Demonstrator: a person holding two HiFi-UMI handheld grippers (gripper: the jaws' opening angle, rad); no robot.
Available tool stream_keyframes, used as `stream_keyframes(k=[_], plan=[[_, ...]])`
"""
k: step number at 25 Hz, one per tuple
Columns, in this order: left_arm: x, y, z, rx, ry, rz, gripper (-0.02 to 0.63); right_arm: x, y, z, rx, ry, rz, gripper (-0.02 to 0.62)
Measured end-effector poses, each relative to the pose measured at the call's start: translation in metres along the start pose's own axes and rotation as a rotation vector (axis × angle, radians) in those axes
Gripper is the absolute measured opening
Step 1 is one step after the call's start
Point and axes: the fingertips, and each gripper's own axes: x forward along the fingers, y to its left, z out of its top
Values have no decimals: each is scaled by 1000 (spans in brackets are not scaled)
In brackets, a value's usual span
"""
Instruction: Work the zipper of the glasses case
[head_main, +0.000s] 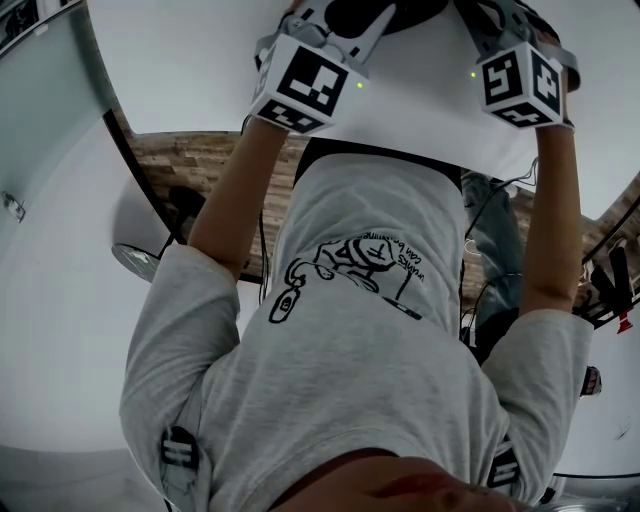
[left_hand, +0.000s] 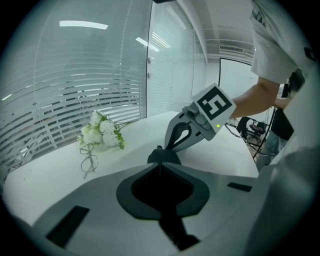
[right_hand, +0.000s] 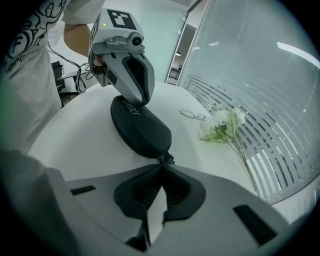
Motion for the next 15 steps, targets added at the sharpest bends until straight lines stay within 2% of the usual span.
stream_keyframes(k=[4, 8, 15], plan=[[0, -1, 0, 4, 7, -28, 22, 1, -6, 3, -8, 4, -1, 3], [0, 0, -4, 59, 21, 3, 21, 1, -4, 4, -5, 4, 0, 3], [3, -7, -6, 80, 42, 16, 20, -3, 6, -1, 33, 3, 5, 3]])
